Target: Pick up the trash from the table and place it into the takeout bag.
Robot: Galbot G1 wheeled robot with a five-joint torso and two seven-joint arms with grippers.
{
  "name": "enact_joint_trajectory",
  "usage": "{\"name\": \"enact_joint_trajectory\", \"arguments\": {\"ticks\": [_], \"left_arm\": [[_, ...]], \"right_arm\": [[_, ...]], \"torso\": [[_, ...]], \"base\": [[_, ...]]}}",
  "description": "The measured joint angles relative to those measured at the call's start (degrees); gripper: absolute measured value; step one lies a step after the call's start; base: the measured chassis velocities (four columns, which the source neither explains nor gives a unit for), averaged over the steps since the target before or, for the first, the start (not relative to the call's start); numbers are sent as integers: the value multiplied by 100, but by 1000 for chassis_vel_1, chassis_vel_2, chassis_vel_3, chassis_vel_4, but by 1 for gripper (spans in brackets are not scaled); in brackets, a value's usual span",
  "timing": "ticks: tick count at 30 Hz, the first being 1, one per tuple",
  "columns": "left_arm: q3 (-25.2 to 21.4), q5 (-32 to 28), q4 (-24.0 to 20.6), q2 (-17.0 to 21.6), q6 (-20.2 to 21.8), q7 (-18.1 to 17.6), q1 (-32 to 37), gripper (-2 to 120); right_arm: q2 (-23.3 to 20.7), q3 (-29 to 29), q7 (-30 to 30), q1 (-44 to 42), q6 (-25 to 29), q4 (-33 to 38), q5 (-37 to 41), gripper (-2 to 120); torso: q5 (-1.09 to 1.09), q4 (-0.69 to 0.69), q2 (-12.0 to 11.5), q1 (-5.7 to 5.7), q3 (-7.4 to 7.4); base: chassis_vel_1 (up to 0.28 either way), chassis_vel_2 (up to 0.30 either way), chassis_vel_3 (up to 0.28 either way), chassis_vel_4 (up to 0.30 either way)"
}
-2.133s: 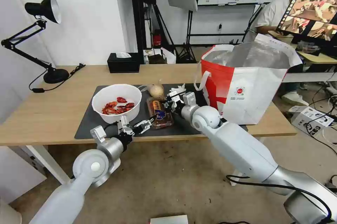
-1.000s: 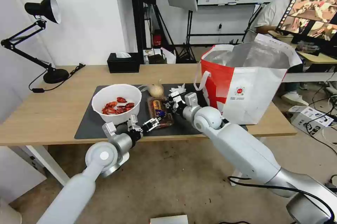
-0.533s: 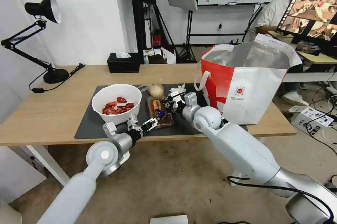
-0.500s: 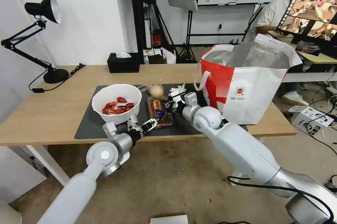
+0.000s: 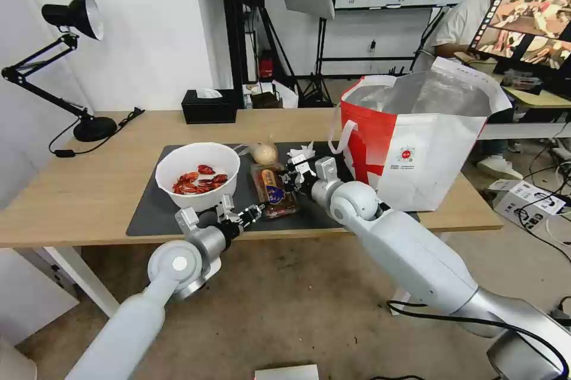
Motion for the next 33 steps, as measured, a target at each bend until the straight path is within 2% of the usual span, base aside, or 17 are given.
{"name": "enact_joint_trajectory", "arguments": {"ticks": [11,16,18,19,22,23,25,26,29,30,33], "left_arm": [[-68,21,-68,61,-80,-1,55,0],[-154,92,-270,155,-109,10,102,0],[-184,161,-382,203,-124,14,129,0],[-184,161,-382,203,-124,14,129,0],[-259,265,-594,290,-157,28,162,0],[-259,265,-594,290,-157,28,162,0],[-329,367,-723,387,-195,42,166,0],[-329,367,-723,387,-195,42,166,0],[-499,524,-878,618,-272,52,165,0],[-499,524,-878,618,-272,52,165,0],[-637,623,-962,827,-355,58,101,0]], "right_arm": [[-71,148,80,-36,36,240,258,0],[-394,464,192,-205,543,753,482,0],[-611,701,218,-400,806,1105,692,12],[-611,701,218,-400,806,1105,692,12],[-972,1104,258,-889,1067,1717,890,25],[-972,1104,258,-889,1067,1717,890,25],[-1160,1467,350,-1346,1235,2126,958,35],[-1160,1467,350,-1346,1235,2126,958,35],[-1353,2071,478,-2239,1454,2717,963,51],[-1353,2071,478,-2239,1454,2717,963,51],[-1371,2533,523,-2993,1561,3160,827,65]], "torso": [[0,1,0,0,0],[0,0,0,0,0],[1,0,0,0,0],[1,0,0,0,0],[0,0,0,0,-1],[0,0,0,0,-1],[0,0,0,0,-1],[0,0,0,0,-1],[1,0,0,-1,-1],[1,0,0,-1,-1],[0,0,1,-1,-1]], "base": [[0,0,0,0],[0,0,0,0],[0,0,0,0],[0,0,0,0],[0,0,0,0],[0,0,0,0],[0,0,0,0],[0,0,0,0],[0,0,0,0],[0,0,0,0],[0,0,0,0]]}}
